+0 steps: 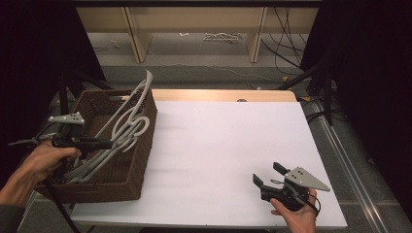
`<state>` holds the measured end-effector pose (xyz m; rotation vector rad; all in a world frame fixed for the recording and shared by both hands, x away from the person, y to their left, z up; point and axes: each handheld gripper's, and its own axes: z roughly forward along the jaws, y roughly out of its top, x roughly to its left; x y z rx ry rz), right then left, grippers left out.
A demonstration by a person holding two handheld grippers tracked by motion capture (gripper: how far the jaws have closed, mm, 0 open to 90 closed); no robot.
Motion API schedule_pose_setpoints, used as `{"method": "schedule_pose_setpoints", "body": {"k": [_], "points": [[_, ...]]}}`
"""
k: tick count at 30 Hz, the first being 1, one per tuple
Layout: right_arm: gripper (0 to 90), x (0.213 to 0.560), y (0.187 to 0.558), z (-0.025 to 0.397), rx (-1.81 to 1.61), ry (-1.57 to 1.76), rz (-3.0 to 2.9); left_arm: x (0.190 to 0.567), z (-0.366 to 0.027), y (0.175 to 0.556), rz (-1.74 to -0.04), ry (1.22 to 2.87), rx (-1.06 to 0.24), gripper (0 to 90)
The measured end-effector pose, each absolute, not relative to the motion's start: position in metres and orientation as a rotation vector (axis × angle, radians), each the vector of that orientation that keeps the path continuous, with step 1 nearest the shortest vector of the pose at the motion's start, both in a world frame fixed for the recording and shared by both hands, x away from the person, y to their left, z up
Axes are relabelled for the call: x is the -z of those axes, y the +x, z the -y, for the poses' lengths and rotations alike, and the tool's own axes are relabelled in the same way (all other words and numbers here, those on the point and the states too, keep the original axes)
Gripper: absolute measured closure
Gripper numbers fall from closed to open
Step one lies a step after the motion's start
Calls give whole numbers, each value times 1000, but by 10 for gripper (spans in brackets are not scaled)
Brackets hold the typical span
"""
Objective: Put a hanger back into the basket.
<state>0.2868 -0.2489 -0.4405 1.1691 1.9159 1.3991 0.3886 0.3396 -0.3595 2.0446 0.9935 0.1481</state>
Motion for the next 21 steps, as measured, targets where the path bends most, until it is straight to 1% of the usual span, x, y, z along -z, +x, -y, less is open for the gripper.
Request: {"method": "schedule_pose_setpoints", "body": {"k": [8,21], "points": [[175,441,287,247,-1390,1178,-1912,367,-361,382,-1023,2067,-146,817],[175,442,287,246,-1388,1191,-1919,379,-372,376,-1047,2132,-106,816]]}}
